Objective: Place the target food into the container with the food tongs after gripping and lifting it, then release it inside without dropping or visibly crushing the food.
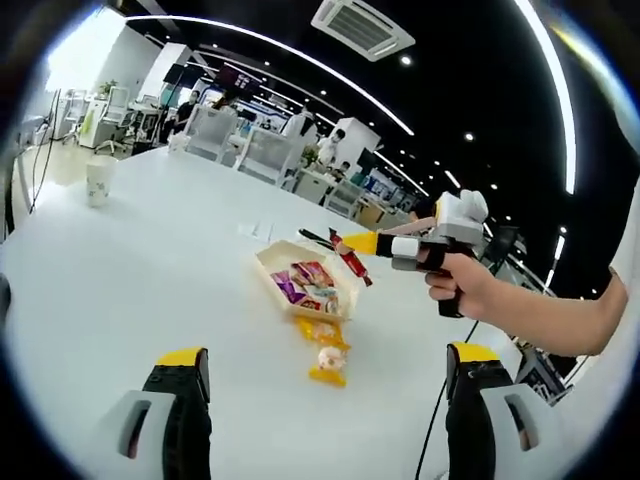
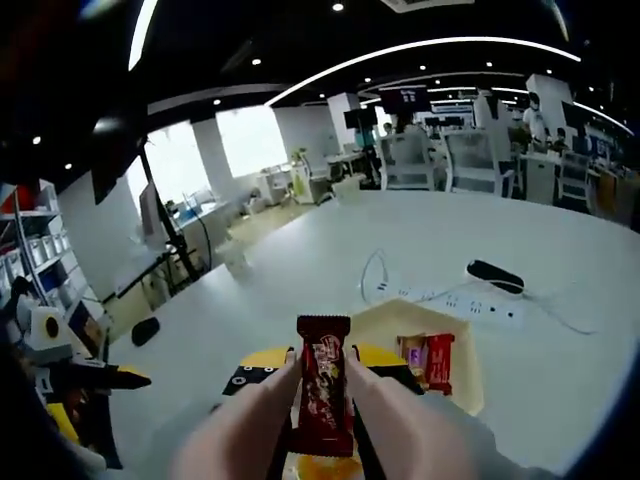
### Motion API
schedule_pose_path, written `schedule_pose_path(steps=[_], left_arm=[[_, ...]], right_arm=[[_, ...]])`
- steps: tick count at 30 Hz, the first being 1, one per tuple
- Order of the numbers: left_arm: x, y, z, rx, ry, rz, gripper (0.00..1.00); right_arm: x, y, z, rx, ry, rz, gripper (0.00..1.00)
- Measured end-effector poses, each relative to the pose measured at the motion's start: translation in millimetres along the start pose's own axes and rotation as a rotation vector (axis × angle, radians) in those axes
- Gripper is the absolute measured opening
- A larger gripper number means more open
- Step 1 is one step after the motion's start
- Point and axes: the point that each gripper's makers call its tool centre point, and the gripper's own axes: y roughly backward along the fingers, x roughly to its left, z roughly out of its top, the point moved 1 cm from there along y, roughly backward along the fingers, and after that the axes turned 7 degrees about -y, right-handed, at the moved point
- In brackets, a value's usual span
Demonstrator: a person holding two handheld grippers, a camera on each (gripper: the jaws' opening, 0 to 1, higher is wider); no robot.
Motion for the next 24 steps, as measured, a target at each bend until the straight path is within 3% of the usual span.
schedule_pose_path(steps=[15, 24], left_arm=[[1.7, 0, 1.0, 0.001, -0.003, 0.005, 0.99], [-3.1, 2, 5.8, 0.0, -0.013, -0.02, 0.99]], right_arm=[[-21, 10, 14.1, -0.046, -0.091, -0.045, 0.22], [-21, 11, 19.0, -0.05, -0.081, -0.051, 0.21]])
